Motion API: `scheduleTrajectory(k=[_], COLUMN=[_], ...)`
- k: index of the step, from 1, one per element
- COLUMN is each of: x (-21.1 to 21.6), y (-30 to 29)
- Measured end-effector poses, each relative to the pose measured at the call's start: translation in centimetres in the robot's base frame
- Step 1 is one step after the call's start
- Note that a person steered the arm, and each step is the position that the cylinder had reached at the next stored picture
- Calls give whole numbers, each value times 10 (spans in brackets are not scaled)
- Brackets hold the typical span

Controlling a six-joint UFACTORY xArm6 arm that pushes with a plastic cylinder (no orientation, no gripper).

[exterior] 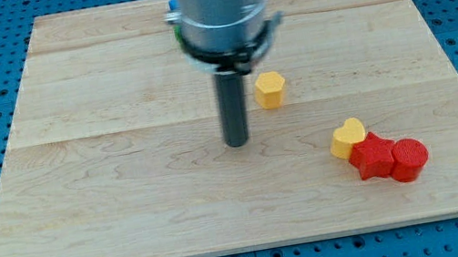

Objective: Push the yellow hexagon into red blocks

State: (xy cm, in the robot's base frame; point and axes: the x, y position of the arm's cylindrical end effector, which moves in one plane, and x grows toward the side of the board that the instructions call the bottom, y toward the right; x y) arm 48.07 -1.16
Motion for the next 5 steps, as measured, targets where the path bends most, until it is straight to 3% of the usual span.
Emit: scheduleTrajectory(k=[1,4,5], x=[-74,-111,-51], y=[49,126,123])
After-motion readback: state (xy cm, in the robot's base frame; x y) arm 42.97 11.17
